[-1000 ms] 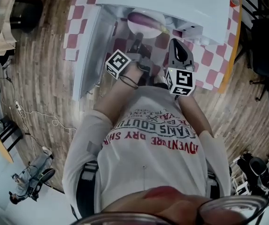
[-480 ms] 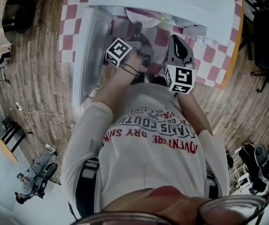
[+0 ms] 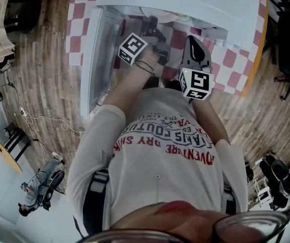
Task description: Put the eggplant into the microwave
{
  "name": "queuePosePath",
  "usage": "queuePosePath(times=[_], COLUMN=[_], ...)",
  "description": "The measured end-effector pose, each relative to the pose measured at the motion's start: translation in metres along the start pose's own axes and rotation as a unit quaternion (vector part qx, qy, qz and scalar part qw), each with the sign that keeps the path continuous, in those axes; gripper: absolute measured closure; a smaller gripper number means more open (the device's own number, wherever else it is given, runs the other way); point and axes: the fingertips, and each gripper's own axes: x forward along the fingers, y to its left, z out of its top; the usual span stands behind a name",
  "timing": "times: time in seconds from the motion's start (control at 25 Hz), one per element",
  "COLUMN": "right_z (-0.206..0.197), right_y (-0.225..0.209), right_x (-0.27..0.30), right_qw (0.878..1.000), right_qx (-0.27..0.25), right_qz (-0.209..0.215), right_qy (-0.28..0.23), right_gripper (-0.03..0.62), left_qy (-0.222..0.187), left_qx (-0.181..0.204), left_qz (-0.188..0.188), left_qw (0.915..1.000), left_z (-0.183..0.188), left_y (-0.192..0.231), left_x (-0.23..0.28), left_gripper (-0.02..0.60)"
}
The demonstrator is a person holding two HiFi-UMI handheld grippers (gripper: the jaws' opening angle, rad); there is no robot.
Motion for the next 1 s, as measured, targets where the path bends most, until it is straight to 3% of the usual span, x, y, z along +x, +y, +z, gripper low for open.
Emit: queuePosePath(times=[0.6, 0.84, 1.0], right_z=[0.006, 0.007, 0.008], right_y=[-0.004, -0.005, -0.004], right_x=[-0.002, -0.006, -0.011], right_qw=[1.0, 1.0, 1.0], right_qx=[0.003, 0.0, -0.004], right_qz=[-0.001, -0.002, 0.002], right_qy=[-0.005, -0.007, -0.008], right_gripper=[0.568, 0.568, 0.568], left_qy=[-0.015, -0.011, -0.008], left_qx=[0.026, 0.016, -0.006], left_qz=[0.024, -0.023, -0.009], left_qw=[0.9993, 0.9996, 0.9999], left_z=[0.001, -0.001, -0.006], left_y=[-0.002, -0.025, -0.018], left_x=[0.009, 0.01, 0.004], left_gripper=[0.547, 0.369, 0.303])
